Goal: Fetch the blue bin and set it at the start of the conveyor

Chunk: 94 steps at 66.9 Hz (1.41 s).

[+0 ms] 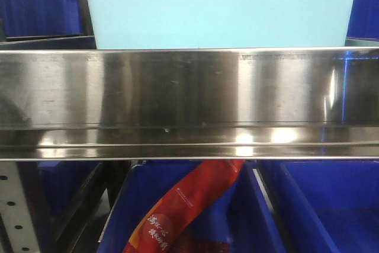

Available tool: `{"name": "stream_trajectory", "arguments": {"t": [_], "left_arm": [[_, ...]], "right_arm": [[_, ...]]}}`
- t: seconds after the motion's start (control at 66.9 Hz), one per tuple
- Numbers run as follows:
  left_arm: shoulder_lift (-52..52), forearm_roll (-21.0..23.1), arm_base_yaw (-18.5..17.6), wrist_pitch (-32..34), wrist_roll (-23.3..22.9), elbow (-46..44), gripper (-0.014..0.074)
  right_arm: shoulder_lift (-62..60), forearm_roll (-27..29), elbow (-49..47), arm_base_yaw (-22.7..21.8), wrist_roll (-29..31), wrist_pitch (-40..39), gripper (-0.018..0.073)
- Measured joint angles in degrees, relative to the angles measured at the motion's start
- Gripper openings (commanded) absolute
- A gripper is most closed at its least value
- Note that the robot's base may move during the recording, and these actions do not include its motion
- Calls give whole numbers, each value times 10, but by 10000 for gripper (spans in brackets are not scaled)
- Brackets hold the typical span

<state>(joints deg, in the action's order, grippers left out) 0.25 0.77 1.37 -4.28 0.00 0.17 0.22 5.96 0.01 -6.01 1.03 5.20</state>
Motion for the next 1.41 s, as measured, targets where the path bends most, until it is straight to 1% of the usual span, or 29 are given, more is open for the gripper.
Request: {"name": "stream_trajectory", "arguments": {"t": [0.553,0.837,0.927,1.077,1.166,1.271,1.316,1.346,1.376,1.406], "left_arm": [[0,0,0,1,0,0,-111],[0,0,0,47,0,0,-111],[0,0,0,54,0,0,-111],[0,4,0,61,0,0,-111],[0,7,0,31,0,-26,-111],[0,4,0,-24,0,-91,-99],[2,1,0,-50,0,-123,-66],[7,0,0,-71,0,-151,-25],[14,0,0,-87,0,-173,4],[23,0,0,-102,0,-194,61]], "right_arm": [[0,0,0,0,0,0,-162],[0,0,0,0,0,-3,-162],[0,0,0,0,0,-13,-162],[-1,1,0,0,0,-69,-162],[-1,1,-27,0,0,-52,-162],[-2,1,-107,0,0,20,-162],[-2,1,-144,0,0,51,-159],[-2,2,-168,0,0,70,-149],[0,2,-191,0,0,86,-127],[7,5,-219,0,0,104,-95]]}}
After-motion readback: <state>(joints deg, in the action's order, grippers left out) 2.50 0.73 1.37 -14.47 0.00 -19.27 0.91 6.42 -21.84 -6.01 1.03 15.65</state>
